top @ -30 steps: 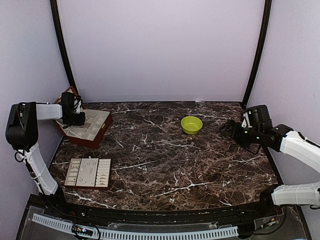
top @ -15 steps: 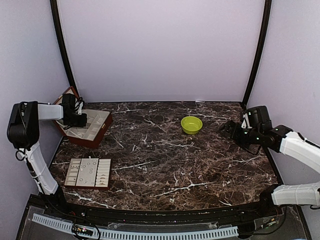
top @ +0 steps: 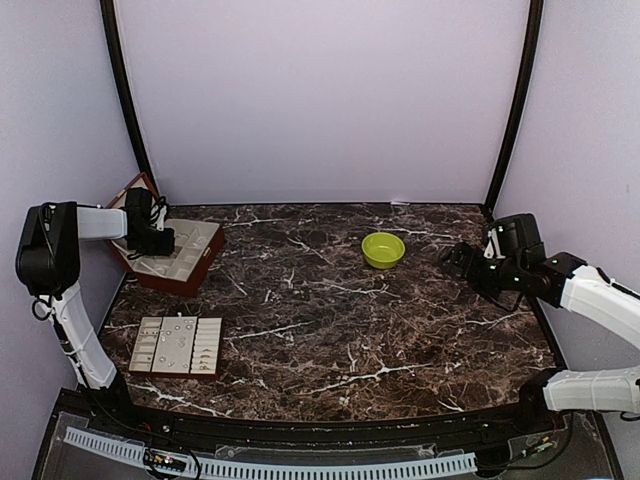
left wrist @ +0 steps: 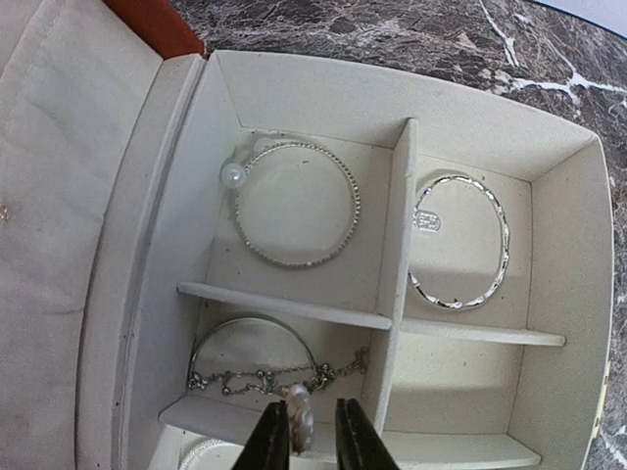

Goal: Organize the mixed jewelry
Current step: Place the bracelet in the larger divider, then pick up the bracelet from the center of the board.

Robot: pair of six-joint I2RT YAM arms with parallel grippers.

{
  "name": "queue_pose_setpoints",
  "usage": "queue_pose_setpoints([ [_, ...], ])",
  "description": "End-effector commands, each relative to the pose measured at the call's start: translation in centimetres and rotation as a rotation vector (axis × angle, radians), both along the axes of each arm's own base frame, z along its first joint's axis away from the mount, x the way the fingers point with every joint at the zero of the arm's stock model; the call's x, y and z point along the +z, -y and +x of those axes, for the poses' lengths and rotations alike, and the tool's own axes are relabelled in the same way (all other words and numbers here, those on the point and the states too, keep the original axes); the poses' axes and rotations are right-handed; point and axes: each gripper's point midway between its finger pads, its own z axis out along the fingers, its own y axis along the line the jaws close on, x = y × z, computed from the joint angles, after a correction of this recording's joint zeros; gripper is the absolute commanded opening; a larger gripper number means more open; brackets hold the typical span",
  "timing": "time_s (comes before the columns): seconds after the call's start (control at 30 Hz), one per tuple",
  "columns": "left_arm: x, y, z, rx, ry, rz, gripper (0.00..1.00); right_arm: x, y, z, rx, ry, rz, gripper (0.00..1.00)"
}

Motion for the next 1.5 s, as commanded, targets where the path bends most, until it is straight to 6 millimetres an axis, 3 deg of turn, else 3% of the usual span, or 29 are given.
queue_pose_setpoints([
  [0.0,1.0,-0.1,0.5,0.003,0.015,-0.011,0.22,0.7,0.1,0.4,-0.014,0.035,0.018,0.98],
  [0.4,2.3,0.0,0.5,-0.002,0.047,-0.017,0.31,0.9,0.3,0.2,-0.016,0.042,0.018,0.98],
  [0.87,11.3,2.7,-0.3,-0.098,0.317,-0.109,0.53,2.7,0.0,-0.8,0.030,0.118,0.051,0.98],
  [1.1,14.3,6.6,-1.7,-0.193,0.375,-0.149,0.56,2.6,-1.1,-2.8,0.070,0.115,0.125,0.96],
  [1.4,18.9,14.2,-4.7,-0.375,0.446,-0.285,0.60,-0.2,-4.5,-5.8,0.141,0.055,0.147,0.89],
  [1.47,19.1,15.4,-5.2,-0.408,0.444,-0.289,0.61,-0.8,-5.2,-6.4,0.153,0.043,0.134,0.88],
])
